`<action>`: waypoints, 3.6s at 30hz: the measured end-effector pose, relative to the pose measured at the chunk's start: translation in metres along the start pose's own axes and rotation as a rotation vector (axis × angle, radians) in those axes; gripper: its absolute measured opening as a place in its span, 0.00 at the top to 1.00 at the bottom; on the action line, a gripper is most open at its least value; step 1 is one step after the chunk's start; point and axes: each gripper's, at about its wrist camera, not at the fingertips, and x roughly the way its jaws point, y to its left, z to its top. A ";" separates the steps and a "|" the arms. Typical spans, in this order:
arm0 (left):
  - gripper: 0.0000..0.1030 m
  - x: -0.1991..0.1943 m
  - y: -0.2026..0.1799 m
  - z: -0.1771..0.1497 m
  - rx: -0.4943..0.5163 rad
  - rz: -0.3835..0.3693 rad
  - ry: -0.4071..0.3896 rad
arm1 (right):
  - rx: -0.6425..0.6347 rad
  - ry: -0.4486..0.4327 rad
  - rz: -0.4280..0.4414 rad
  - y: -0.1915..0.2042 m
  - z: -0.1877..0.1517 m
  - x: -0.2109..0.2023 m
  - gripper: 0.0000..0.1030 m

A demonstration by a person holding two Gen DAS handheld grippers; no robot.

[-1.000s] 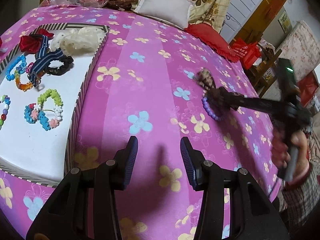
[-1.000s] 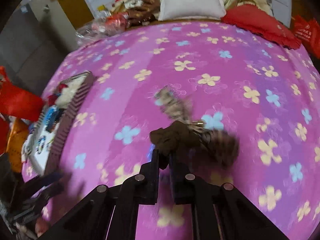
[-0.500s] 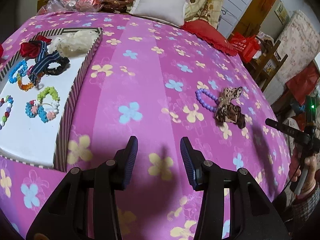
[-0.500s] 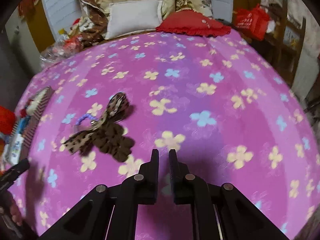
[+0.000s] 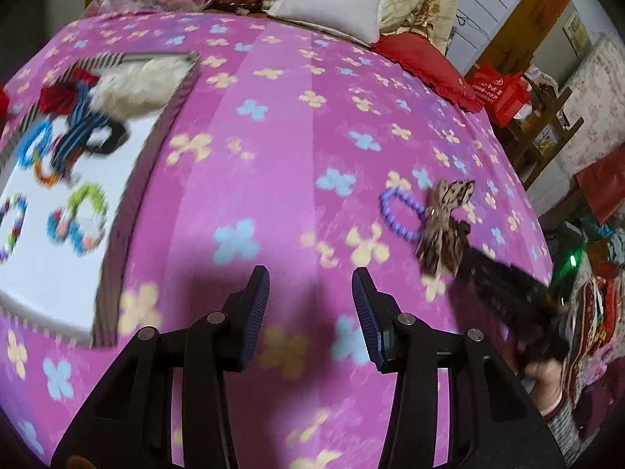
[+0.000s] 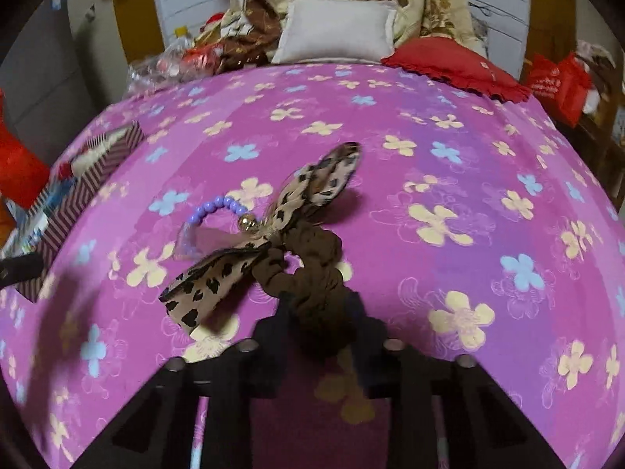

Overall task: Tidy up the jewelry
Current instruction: 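Grasp the purple bead bracelet with the left tool while the right tool holds the bow, then carry the purple bracelet with the left tool while the right tool carries the bow to the box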

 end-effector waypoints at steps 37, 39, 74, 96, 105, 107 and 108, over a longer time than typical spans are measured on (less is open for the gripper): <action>0.93 -0.002 -0.114 0.013 0.203 0.021 -0.093 | 0.189 -0.087 -0.061 -0.065 -0.014 -0.023 0.79; 0.93 -0.020 -0.108 0.004 0.187 0.027 -0.121 | 0.214 -0.100 -0.055 -0.063 -0.018 -0.031 0.79; 0.93 -0.117 -0.074 -0.082 0.154 -0.042 -0.216 | 0.207 -0.184 -0.153 -0.002 -0.113 -0.175 0.79; 0.93 -0.144 -0.008 -0.066 0.026 0.006 -0.294 | 0.157 -0.166 -0.076 0.025 -0.095 -0.177 0.79; 0.93 -0.178 0.091 -0.033 -0.122 0.121 -0.405 | 0.045 -0.127 0.018 0.085 -0.057 -0.157 0.79; 0.93 -0.179 0.110 -0.028 -0.149 0.134 -0.415 | 0.016 -0.122 0.045 0.103 -0.046 -0.153 0.79; 0.93 -0.177 0.120 -0.025 -0.166 0.136 -0.416 | 0.001 -0.120 0.053 0.111 -0.041 -0.151 0.79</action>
